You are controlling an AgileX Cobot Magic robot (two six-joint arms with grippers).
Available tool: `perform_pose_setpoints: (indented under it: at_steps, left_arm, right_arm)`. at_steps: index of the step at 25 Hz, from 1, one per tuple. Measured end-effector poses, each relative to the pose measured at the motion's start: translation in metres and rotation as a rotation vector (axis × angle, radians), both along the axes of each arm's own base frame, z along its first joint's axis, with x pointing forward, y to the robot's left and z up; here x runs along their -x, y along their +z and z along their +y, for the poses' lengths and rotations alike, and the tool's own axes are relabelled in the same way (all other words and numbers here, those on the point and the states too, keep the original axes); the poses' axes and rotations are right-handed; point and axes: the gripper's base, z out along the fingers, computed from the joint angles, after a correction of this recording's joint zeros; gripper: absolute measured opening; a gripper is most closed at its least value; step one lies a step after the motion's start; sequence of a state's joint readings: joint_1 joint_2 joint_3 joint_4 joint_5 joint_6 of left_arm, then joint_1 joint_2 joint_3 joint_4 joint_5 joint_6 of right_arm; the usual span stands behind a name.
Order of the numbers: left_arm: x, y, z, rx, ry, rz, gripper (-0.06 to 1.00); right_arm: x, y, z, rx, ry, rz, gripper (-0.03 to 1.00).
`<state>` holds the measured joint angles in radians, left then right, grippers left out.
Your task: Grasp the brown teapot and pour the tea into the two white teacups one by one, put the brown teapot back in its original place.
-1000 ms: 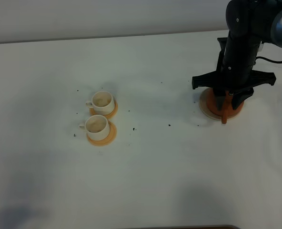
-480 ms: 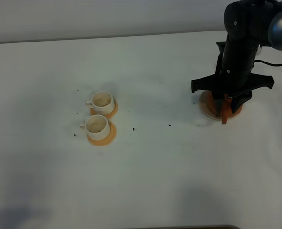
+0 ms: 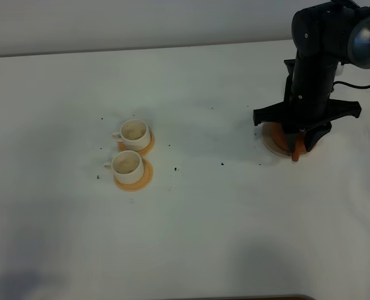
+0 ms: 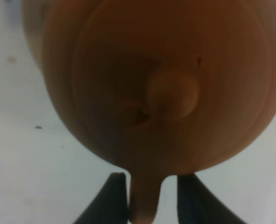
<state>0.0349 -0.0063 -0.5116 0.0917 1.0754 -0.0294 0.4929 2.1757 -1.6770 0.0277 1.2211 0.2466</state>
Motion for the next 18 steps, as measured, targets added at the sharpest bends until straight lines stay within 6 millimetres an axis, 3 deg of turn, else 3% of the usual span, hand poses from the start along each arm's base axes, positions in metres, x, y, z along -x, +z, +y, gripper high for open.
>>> perform_pose_setpoints:
  at_steps: [8,18]
  left_arm:
    - [0.0,0.0,0.0,0.0,0.0,0.0,0.45]
    - [0.0,0.0,0.0,0.0,0.0,0.0,0.45]
  right_arm:
    - [-0.0006,0.0,-0.0012,0.013,0.008,-0.007,0.09]
    - [-0.0005,0.0015,-0.0016,0.012,0.047,-0.01,0.09]
